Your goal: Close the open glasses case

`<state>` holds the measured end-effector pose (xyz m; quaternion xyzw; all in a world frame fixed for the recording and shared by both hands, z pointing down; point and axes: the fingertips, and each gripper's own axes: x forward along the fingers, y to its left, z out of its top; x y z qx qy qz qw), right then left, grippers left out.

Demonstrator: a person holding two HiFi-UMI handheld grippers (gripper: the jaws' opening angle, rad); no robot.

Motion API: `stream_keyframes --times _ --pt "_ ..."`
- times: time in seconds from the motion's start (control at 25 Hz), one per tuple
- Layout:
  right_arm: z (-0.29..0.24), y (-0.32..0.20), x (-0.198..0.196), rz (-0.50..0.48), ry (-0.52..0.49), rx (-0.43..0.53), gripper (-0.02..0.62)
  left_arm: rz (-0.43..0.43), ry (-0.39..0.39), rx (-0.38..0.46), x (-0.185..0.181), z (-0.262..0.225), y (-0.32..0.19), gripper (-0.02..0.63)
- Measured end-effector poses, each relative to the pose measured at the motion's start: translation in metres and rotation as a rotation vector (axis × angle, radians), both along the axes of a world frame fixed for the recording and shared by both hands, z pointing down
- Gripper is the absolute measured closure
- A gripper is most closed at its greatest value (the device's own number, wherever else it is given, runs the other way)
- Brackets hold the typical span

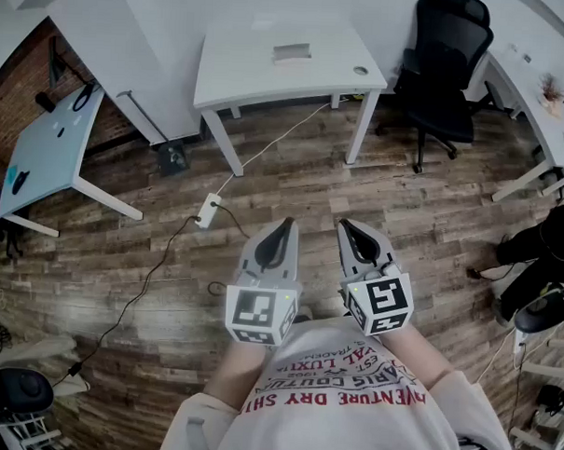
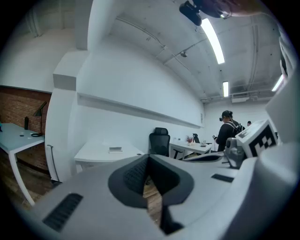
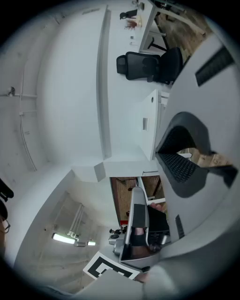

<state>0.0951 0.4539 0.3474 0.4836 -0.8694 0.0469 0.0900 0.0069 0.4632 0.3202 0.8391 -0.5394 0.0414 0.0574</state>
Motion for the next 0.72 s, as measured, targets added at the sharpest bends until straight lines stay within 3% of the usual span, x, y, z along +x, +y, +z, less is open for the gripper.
stream_keyframes --times 0.4,0.72 --pt "0.006 -0.006 -0.011 -0.003 0.022 -0.009 0.583 0.014 0.000 -0.015 -0.009 0.007 -0.009 0.601" --pt "0.012 -0.017 -0.021 0.018 -0.022 -0.025 0.583 0.025 0.012 -0.032 -0.022 0.018 -0.020 0.601"
